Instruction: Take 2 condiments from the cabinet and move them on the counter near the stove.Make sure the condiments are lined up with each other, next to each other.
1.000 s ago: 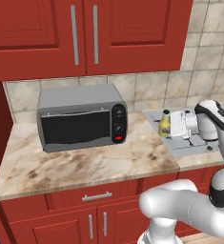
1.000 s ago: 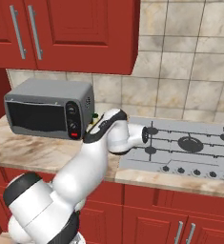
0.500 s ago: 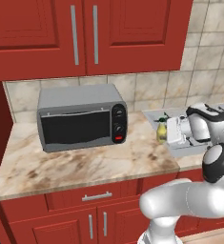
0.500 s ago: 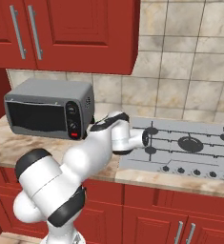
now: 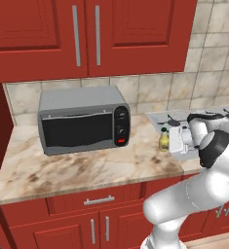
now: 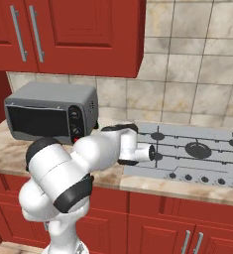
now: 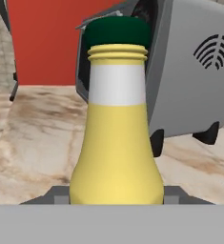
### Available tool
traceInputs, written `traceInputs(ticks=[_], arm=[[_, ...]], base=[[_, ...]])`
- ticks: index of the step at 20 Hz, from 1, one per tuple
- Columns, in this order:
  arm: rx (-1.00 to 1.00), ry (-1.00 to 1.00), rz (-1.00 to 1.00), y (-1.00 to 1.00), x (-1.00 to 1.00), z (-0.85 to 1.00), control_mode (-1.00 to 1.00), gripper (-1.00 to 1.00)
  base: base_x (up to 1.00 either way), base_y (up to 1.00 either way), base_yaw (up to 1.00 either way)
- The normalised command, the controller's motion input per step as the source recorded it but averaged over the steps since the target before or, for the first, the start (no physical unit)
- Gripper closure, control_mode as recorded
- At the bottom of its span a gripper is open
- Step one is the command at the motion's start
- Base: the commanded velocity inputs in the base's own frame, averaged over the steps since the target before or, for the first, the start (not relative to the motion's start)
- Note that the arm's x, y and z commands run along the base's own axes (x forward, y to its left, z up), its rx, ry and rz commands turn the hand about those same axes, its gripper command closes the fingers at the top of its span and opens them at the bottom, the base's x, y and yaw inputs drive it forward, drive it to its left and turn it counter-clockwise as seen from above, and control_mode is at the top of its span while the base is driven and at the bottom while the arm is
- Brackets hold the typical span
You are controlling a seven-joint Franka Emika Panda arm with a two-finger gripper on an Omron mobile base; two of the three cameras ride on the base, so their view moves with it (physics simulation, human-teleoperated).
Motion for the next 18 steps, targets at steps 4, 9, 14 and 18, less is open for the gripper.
traceInputs(ticks=[4,9,14,18], arm=[[0.02,0.00,0.00,-0.14,0.01,-0.29,-1.00,1.00],[0.03,0.00,0.00,-0.06,0.06,-0.31,-1.00,1.00],[0.04,0.00,0.00,-0.09,0.11,-0.20,-1.00,1.00],[0.07,0.00,0.00,-0.19,0.13,-0.09,-1.00,1.00]], base=[[0.00,0.00,0.00],[0.00,0.00,0.00],[0.00,0.00,0.00],[0.00,0.00,0.00]])
